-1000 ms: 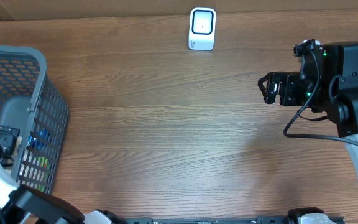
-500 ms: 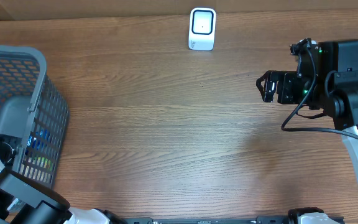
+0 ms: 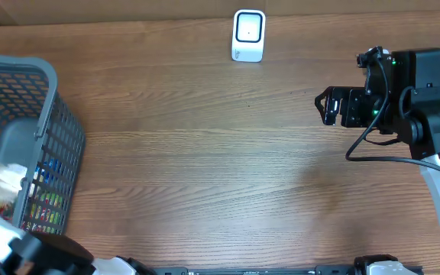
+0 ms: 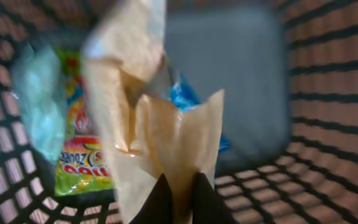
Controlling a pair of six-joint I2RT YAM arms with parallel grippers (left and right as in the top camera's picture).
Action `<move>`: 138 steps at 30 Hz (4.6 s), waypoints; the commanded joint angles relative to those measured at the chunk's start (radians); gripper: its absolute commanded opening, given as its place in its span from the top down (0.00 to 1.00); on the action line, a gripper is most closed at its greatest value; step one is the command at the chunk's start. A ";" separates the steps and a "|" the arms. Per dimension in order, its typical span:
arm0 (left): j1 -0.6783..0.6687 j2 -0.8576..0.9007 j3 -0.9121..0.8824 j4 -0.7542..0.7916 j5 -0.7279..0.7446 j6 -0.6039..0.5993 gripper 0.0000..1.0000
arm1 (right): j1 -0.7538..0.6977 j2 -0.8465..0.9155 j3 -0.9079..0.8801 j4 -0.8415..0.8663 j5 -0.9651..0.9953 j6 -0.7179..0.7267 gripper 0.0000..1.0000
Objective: Scan the item barcode
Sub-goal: 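Grasp the clear cookie bag in the basket with the left gripper, then carry the cookie bag out and drop it on the table centre, then reach the left gripper back into the basket toward the blue Oreo pack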
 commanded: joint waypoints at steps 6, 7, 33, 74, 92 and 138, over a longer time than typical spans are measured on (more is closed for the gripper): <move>-0.007 -0.121 0.095 -0.073 0.018 0.009 0.96 | 0.008 -0.001 0.021 0.006 -0.008 -0.007 0.00; -0.007 -0.119 0.095 -0.078 0.018 0.008 0.96 | 0.008 -0.001 0.021 0.006 -0.008 -0.007 0.00; 0.001 0.198 -0.207 0.045 -0.067 -0.017 0.00 | 0.008 -0.001 0.021 0.005 -0.008 -0.003 0.00; -0.218 0.069 0.635 -0.338 0.225 0.146 0.96 | 0.008 0.011 0.020 0.014 -0.008 -0.003 0.00; -1.191 0.188 0.290 -0.196 0.028 0.069 0.95 | 0.008 0.011 0.021 0.012 -0.008 -0.003 0.00; -0.025 -0.078 0.320 -0.285 0.062 0.035 0.00 | 0.008 0.011 0.021 -0.014 -0.013 0.001 0.00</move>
